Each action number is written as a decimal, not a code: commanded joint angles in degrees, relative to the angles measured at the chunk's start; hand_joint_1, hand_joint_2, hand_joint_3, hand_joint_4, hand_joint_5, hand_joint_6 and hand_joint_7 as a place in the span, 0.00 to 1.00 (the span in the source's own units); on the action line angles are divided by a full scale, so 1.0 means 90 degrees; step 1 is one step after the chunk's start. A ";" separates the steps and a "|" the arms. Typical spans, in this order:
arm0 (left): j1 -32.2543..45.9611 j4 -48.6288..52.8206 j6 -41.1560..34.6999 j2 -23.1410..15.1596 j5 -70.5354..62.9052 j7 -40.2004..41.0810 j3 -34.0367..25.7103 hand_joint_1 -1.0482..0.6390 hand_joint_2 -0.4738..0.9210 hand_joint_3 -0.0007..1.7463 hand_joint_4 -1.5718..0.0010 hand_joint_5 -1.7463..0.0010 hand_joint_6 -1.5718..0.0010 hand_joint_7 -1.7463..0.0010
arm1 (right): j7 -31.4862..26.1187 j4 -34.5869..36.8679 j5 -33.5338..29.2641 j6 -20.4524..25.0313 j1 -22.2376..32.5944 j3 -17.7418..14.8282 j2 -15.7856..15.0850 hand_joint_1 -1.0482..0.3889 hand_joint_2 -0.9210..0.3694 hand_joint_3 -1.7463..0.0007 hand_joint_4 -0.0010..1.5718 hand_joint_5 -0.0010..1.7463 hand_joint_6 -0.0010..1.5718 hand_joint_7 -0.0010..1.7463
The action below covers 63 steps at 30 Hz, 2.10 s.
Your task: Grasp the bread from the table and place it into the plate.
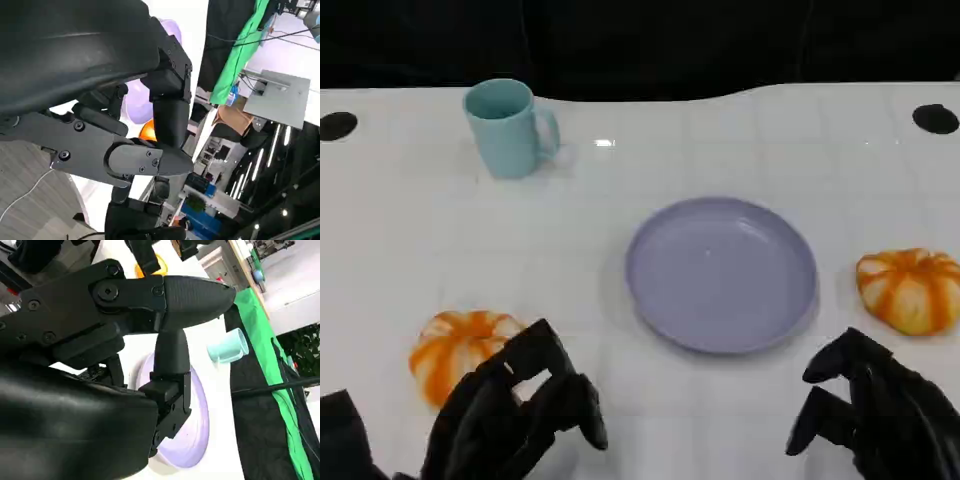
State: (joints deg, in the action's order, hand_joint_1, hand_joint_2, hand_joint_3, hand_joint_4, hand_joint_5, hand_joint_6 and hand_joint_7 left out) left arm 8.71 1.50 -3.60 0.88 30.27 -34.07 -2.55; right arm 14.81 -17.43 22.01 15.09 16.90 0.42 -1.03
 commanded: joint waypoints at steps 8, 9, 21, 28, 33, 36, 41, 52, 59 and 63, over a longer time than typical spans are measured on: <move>-0.0044 0.0036 -0.0027 -0.0037 0.0047 -0.0037 -0.0069 0.27 1.00 0.15 0.52 0.00 0.65 0.00 | -0.0075 -0.0009 0.0004 0.0014 -0.0022 -0.0011 0.0000 0.37 0.00 0.74 0.39 1.00 0.25 0.97; -0.0048 0.0045 -0.0028 -0.0033 0.0050 -0.0038 -0.0073 0.27 1.00 0.15 0.52 0.00 0.65 0.00 | -0.0075 -0.0011 0.0031 0.0035 -0.0025 -0.0021 0.0007 0.37 0.00 0.73 0.39 1.00 0.25 0.97; -0.0088 0.0129 0.0133 0.0002 0.0007 -0.0080 -0.0103 0.27 1.00 0.15 0.52 0.00 0.66 0.00 | -0.0040 0.0025 0.0011 0.0033 -0.0071 -0.0035 -0.0017 0.37 0.00 0.73 0.39 1.00 0.26 0.97; -0.0065 0.0020 0.0529 0.0033 -0.0186 0.0002 -0.0085 0.27 1.00 0.16 0.58 0.01 0.67 0.11 | -0.0033 0.0045 -0.0012 0.0002 -0.0079 -0.0029 -0.0015 0.37 0.00 0.74 0.40 1.00 0.26 0.96; -0.0159 0.0108 0.1223 -0.0074 -0.0606 0.0009 -0.0069 0.30 1.00 0.14 0.65 0.24 0.60 0.62 | -0.0043 0.0046 -0.0048 -0.0019 -0.0082 -0.0015 -0.0012 0.37 0.00 0.74 0.40 1.00 0.27 0.97; -0.0213 0.0089 0.1686 -0.0221 -0.1119 0.0163 -0.0065 0.30 1.00 0.12 0.68 0.30 0.62 0.73 | -0.0048 0.0050 -0.0043 -0.0019 -0.0090 -0.0008 0.0003 0.37 0.00 0.74 0.40 1.00 0.27 0.97; -0.0298 -0.0082 0.2223 -0.0661 -0.2134 0.0546 -0.0056 0.30 1.00 0.10 0.77 0.42 0.66 0.83 | -0.0081 0.0015 -0.0043 -0.0007 -0.0075 0.0004 0.0026 0.38 0.00 0.74 0.40 1.00 0.26 0.96; -0.0408 -0.0968 0.2770 -0.2162 -0.4511 0.1228 -0.0005 0.35 0.99 0.02 0.92 0.62 0.75 0.97 | -0.0128 -0.0073 -0.0044 0.0076 -0.0053 0.0019 0.0007 0.38 0.00 0.74 0.40 1.00 0.26 0.95; -0.0429 -0.1496 0.2571 -0.2836 -0.5789 0.1531 -0.0032 0.33 1.00 0.02 0.95 0.73 0.77 1.00 | -0.0128 -0.0066 -0.0005 0.0114 -0.0087 0.0007 -0.0005 0.38 0.00 0.74 0.40 1.00 0.26 0.96; -0.0485 -0.2215 0.1721 -0.3382 -0.6819 0.1090 0.0057 0.32 1.00 0.05 0.99 0.82 0.83 1.00 | -0.0121 -0.0018 -0.0023 0.0092 -0.0120 -0.0004 -0.0010 0.38 0.00 0.74 0.39 1.00 0.26 0.96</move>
State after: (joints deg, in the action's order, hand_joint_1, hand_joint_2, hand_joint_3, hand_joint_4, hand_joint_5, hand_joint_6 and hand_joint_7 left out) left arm 5.05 -14.82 15.78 -26.23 -26.81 -21.80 -2.36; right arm 13.90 -17.32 21.95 15.78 16.16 0.66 -0.59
